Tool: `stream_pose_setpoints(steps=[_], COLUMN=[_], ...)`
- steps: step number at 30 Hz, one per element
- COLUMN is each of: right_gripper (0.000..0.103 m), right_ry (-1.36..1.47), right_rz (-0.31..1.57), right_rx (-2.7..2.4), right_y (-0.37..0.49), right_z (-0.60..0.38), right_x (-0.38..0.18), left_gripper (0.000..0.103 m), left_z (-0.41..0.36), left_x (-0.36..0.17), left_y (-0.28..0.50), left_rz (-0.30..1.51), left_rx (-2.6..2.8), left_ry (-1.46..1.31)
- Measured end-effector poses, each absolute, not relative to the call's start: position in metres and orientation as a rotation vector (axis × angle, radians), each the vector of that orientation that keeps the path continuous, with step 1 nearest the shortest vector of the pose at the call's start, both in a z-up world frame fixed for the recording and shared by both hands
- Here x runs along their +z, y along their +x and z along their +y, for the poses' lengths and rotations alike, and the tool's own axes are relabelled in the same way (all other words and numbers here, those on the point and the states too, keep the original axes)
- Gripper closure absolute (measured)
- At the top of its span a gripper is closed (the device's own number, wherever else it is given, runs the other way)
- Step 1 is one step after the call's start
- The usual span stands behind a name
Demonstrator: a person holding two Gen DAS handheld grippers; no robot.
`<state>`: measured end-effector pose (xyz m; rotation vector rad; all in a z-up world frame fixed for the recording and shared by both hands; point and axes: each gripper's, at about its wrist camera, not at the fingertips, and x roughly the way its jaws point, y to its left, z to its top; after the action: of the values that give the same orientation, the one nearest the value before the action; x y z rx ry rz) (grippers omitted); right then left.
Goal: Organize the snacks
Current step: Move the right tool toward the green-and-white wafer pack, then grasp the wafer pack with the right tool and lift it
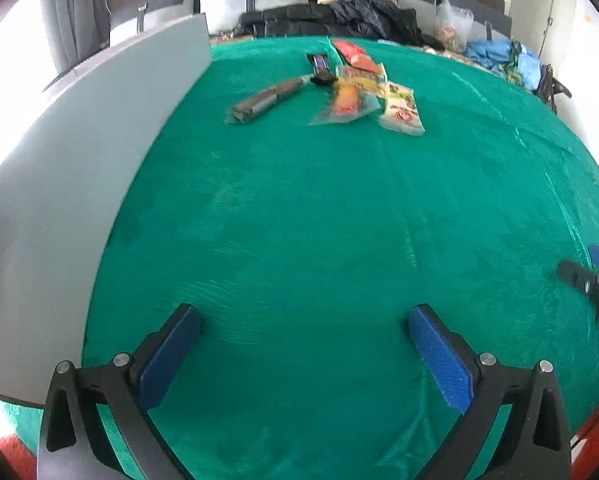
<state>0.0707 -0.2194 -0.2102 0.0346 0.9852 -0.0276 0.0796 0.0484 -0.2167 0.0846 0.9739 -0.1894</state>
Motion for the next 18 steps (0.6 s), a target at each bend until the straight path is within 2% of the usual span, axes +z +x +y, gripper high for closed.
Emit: stream_pose_setpoints(steps=[5, 9, 13, 14, 17, 18], right_gripper=[0.014, 0.015, 0.016, 0.019, 0.055, 0.055], right_ry=[0.159, 0.279, 0.268, 0.253, 0.225, 0.253], right_rz=[0.999, 1.041, 1.060, 1.078, 1.139, 1.143], right_rx=[0.027, 0.052, 0.018, 0.015, 0.014, 0.030], right_y=[0.130, 0.211, 0.264, 0.276, 0.291, 0.292], right_z=[-0.208, -0.188, -0.163, -0.155, -0.142, -0.142], right_x=[-0.187, -0.178, -0.179, -0.182, -0.193, -0.197], left_gripper=[0.000, 0.000, 0.000, 0.000, 0.000, 0.000], left_z=[0.049, 0.050, 0.050, 0.050, 0.050, 0.050], left_x=[-0.217, -0.217, -0.217, -0.217, -0.217, -0.217], left_y=[0.079, 0.079, 0.079, 0.079, 0.079, 0.079], left_rz=[0.961, 0.955, 0.951, 0.950, 0.949, 0.950], left_rx=[-0.195, -0.203, -0.208, -0.208, -0.208, -0.208], left_ry=[0.089, 0.090, 0.091, 0.091, 0.091, 0.091])
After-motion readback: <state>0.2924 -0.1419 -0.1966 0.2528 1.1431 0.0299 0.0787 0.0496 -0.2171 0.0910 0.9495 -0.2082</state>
